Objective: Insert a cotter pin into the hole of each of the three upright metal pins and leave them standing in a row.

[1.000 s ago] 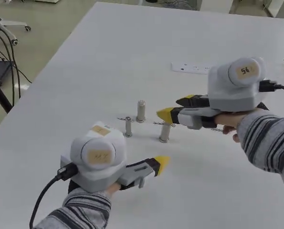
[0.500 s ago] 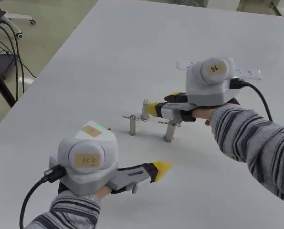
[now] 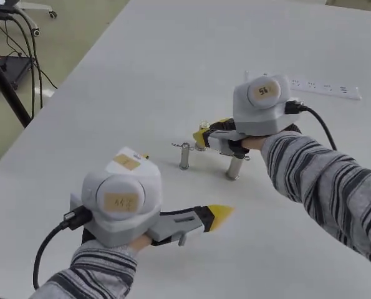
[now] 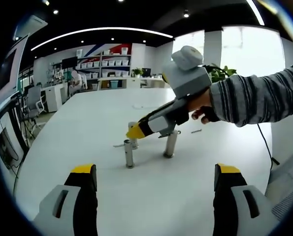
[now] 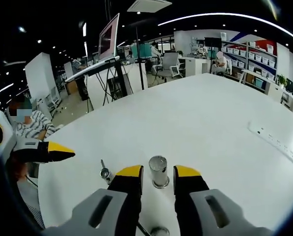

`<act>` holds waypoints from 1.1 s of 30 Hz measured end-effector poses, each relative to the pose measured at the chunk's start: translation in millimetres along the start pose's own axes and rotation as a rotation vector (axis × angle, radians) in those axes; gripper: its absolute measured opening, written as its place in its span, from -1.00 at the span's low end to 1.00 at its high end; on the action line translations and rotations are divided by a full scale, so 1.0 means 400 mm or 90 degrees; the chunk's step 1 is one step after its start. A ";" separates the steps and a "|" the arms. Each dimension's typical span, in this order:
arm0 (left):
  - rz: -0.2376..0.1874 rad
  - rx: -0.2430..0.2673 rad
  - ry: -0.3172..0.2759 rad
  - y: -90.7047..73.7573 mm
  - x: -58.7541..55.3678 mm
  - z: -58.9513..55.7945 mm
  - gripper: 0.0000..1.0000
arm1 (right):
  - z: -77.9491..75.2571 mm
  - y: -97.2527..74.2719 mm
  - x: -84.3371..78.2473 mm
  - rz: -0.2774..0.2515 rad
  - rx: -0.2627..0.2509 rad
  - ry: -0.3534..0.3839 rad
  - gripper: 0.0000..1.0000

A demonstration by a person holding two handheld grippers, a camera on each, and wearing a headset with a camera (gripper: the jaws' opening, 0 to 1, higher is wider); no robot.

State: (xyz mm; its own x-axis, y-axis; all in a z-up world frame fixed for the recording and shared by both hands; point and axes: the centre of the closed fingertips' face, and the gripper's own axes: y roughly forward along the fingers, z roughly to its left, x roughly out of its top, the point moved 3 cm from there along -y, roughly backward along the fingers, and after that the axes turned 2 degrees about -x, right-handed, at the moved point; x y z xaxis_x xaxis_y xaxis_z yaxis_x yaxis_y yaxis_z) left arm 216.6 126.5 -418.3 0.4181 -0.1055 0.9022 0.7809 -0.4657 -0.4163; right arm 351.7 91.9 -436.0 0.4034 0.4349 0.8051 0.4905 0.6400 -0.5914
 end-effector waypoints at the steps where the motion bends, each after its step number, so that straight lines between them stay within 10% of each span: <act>1: 0.001 0.001 -0.002 0.000 -0.001 0.001 0.97 | 0.000 0.002 0.000 0.000 -0.001 -0.005 -0.61; 19: -0.007 0.003 -0.009 0.006 0.003 0.005 0.94 | -0.005 0.007 0.002 0.003 -0.004 -0.078 -0.83; 33: -0.003 -0.011 0.010 0.017 0.002 -0.011 0.95 | -0.101 -0.073 -0.021 0.025 -0.070 -0.056 -0.84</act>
State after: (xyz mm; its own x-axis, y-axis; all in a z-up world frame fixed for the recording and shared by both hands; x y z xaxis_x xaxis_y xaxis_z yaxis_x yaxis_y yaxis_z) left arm 220.4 119.5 -419.8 0.4066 -0.1173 0.9060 0.7745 -0.4817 -0.4100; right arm 365.4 44.0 -427.2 0.3574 0.5144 0.7795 0.5591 0.5508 -0.6197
